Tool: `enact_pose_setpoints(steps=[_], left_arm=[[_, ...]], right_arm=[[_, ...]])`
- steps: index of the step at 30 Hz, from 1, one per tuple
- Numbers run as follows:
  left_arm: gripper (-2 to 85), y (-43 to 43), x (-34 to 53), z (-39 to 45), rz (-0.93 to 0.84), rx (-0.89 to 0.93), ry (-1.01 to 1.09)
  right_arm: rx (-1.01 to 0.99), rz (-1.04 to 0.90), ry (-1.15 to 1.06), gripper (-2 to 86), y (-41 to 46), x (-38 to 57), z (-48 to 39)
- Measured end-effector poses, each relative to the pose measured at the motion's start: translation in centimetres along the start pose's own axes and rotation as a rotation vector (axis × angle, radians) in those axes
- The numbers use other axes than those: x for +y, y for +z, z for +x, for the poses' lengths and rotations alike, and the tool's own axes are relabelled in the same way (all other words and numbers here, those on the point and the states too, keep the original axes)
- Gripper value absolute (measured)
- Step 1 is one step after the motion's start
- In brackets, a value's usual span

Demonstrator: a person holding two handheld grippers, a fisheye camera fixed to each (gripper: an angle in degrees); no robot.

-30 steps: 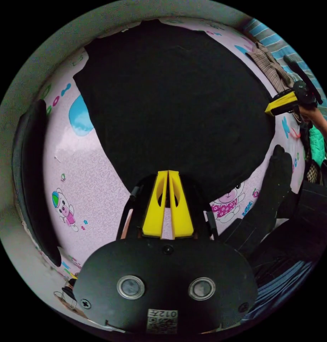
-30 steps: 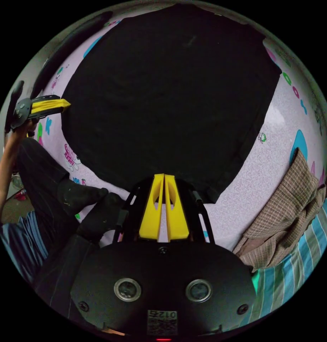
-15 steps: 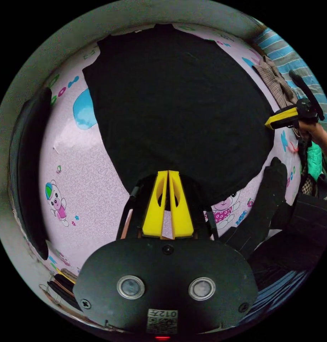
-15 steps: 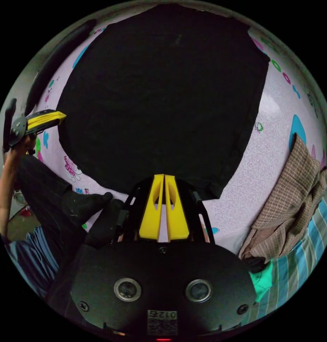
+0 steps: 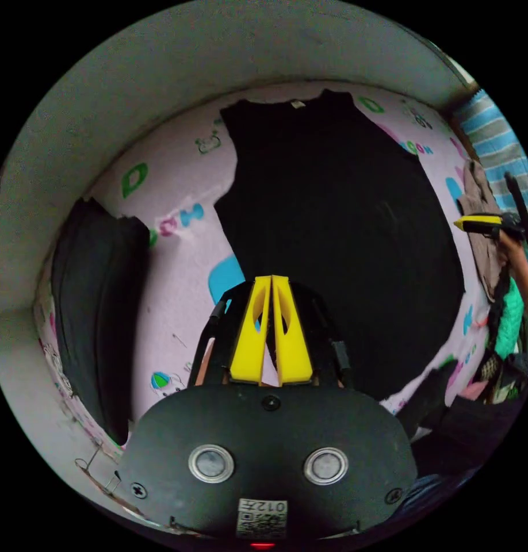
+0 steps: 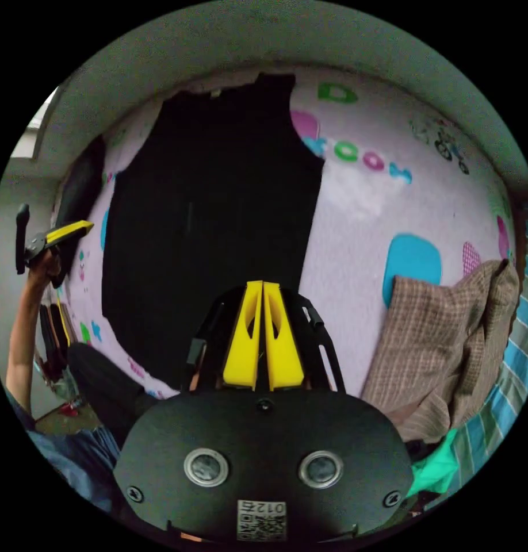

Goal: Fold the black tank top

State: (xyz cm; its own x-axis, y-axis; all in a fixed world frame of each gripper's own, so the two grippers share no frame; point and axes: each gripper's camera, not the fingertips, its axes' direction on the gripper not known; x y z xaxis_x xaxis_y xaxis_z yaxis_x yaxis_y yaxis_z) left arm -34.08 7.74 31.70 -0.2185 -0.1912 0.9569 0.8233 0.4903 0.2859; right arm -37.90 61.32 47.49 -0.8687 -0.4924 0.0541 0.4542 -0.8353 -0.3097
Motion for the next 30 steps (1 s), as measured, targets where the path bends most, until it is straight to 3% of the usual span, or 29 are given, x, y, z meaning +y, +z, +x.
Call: enact_pose_setpoints(steps=[4, 10, 16, 19, 30], left_arm=[[0.7, 1.1, -2.4, 1.9, 0.13, -0.065, 0.008], [0.4, 2.0, -1.5, 3.9, 0.4, -0.16, -0.015], [0.5, 4.6, 3.0, 2.8, 0.388, -0.092, -0.183], [0.9, 5.2, 3.3, 0.9, 0.404, -0.054, -0.21], [7.1, 8.1, -13.5, -8.1, 0.396, 0.058, -0.303]], right_arm=[[0.055, 0.304, -0.048, -0.9, -1.0, -0.6, -0.6], [0.138, 0.499, -0.067, 1.6, -0.1, -3.9, 1.2], [-0.057, 0.493, 0.224, 4.8, 2.4, -6.8, 6.4], [-0.064, 0.513, 0.212, 4.9, 3.0, -7.0, 7.2], [0.017, 0.445, 0.194, 9.7, 4.3, -13.2, 11.8]])
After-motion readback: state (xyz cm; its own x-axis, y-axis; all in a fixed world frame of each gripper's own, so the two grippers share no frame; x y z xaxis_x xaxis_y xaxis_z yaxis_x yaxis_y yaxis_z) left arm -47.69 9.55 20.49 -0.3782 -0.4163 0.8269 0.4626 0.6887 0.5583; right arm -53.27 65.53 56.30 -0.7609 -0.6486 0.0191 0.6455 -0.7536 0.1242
